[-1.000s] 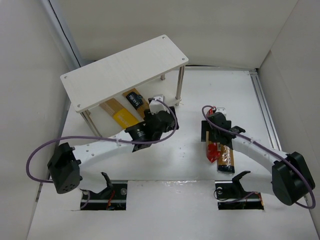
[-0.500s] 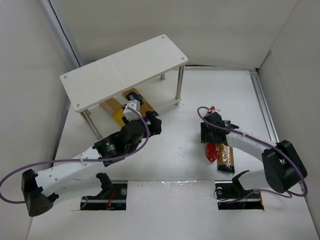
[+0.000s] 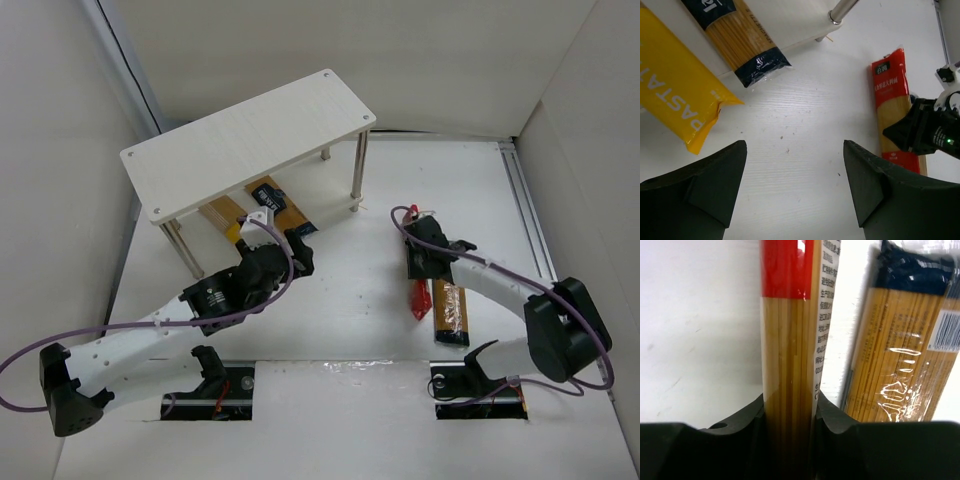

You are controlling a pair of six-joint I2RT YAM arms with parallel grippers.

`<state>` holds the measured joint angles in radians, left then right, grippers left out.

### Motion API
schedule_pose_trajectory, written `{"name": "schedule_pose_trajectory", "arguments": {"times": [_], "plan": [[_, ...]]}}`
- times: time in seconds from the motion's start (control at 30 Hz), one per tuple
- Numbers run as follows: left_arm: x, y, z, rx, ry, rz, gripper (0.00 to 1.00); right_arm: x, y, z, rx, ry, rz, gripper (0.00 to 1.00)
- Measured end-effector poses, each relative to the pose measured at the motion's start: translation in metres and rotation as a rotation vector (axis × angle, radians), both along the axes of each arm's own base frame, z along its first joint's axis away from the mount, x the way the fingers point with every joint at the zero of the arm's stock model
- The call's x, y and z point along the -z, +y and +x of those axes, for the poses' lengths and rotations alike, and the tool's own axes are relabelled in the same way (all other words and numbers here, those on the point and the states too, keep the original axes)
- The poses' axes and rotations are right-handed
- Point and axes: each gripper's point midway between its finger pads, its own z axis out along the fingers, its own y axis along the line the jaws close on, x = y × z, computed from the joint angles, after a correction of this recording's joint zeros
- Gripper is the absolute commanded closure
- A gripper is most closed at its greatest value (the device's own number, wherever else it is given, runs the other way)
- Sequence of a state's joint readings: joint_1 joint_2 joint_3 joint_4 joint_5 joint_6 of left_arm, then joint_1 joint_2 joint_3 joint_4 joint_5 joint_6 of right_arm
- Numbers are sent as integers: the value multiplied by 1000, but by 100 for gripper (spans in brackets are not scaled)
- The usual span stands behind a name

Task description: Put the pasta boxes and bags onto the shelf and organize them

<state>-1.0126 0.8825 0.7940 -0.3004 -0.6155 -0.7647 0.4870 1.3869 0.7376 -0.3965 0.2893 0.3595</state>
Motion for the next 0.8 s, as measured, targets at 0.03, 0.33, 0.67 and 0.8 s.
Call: {"name": "schedule_pose_trajectory", "arguments": {"times": [0.03, 0.33, 0.67, 0.8], "plan": [[1, -1, -1, 10, 6, 2, 25, -5, 2, -1, -34, -10, 3, 100], [49, -7, -33, 191, 98, 25, 27, -206, 42, 56, -294, -447, 77, 100], [48, -14, -44, 275, 80, -33, 25, -416, 97, 101, -490, -864, 185, 100], [49, -19, -44, 295, 80, -32, 25, -424, 152, 131, -649, -857, 249, 100]]}}
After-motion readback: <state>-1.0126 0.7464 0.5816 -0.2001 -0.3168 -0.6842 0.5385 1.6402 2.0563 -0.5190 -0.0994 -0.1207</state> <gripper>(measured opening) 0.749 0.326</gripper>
